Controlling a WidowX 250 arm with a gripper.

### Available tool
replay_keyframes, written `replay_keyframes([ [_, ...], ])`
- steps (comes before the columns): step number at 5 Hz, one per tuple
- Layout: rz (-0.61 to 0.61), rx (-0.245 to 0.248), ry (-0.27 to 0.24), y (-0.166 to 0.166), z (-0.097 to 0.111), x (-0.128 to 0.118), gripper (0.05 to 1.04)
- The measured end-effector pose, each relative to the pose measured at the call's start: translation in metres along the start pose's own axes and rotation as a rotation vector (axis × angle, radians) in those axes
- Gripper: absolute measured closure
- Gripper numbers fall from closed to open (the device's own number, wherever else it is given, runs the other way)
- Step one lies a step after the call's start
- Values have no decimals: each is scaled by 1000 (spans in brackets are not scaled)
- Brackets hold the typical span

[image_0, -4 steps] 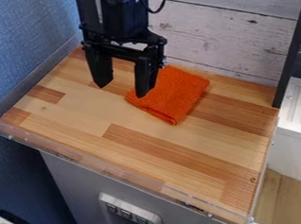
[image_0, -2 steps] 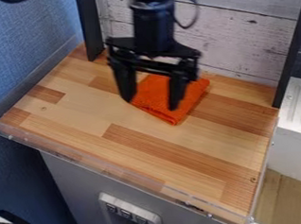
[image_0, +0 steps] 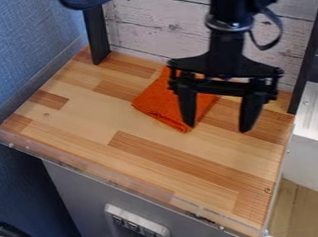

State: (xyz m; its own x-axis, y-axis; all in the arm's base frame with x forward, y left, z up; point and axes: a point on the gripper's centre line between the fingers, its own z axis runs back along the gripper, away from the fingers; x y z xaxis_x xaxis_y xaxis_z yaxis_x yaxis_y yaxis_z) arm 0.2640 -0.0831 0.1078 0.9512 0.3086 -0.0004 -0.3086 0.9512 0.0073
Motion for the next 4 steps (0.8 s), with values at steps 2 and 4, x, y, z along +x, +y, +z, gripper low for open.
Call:
replay_keyframes([
  [2,135,-10,-36,-19,-1,-2,84],
  [4,217,-10,-35,-23,-6,-3,85],
])
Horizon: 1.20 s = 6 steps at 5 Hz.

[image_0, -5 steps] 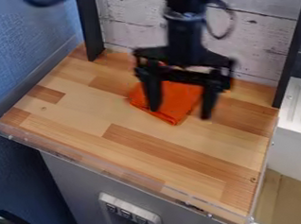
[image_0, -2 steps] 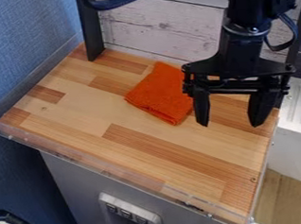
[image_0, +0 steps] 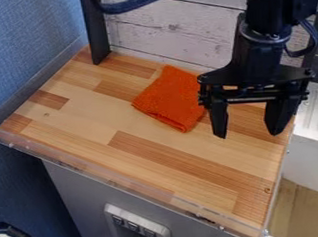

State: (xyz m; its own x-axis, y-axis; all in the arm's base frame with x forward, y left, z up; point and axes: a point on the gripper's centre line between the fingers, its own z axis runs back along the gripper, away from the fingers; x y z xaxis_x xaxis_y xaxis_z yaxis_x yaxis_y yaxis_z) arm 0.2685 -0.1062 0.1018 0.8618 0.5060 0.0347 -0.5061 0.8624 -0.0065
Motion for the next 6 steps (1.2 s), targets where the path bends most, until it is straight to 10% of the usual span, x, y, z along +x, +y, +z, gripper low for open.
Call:
replay_keyframes([
  [6,36,56,91,9,-16,-17,85],
])
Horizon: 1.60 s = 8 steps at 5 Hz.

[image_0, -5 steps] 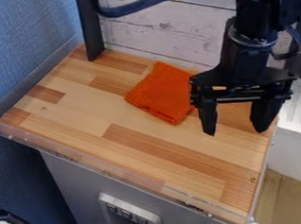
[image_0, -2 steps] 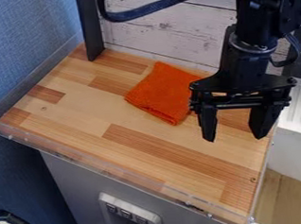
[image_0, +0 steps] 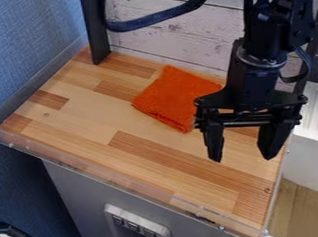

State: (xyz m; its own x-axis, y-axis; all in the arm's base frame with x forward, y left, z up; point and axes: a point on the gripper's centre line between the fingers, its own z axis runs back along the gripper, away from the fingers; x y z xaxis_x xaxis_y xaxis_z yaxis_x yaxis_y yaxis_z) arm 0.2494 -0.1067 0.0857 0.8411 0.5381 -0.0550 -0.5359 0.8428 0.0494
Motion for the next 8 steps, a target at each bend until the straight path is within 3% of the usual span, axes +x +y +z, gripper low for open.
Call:
replay_keyframes([
  [3,-33,-50,-4,-5,1,-1,89],
  [5,-23,-110,-55,-6,3,2,85],
  [8,-6,-91,-119,-3,-3,5,85],
])
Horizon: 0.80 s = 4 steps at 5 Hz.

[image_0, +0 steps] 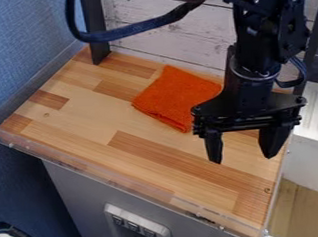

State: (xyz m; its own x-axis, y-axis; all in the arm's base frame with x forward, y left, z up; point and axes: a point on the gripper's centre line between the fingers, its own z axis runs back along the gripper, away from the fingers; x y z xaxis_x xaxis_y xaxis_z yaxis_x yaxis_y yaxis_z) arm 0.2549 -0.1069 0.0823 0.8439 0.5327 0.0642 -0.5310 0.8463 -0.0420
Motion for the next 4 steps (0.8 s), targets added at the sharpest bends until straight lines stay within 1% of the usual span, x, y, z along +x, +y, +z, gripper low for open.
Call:
replay_keyframes([
  [2,-8,57,7,0,2,1,88],
  [4,-27,102,47,-3,0,1,85],
])
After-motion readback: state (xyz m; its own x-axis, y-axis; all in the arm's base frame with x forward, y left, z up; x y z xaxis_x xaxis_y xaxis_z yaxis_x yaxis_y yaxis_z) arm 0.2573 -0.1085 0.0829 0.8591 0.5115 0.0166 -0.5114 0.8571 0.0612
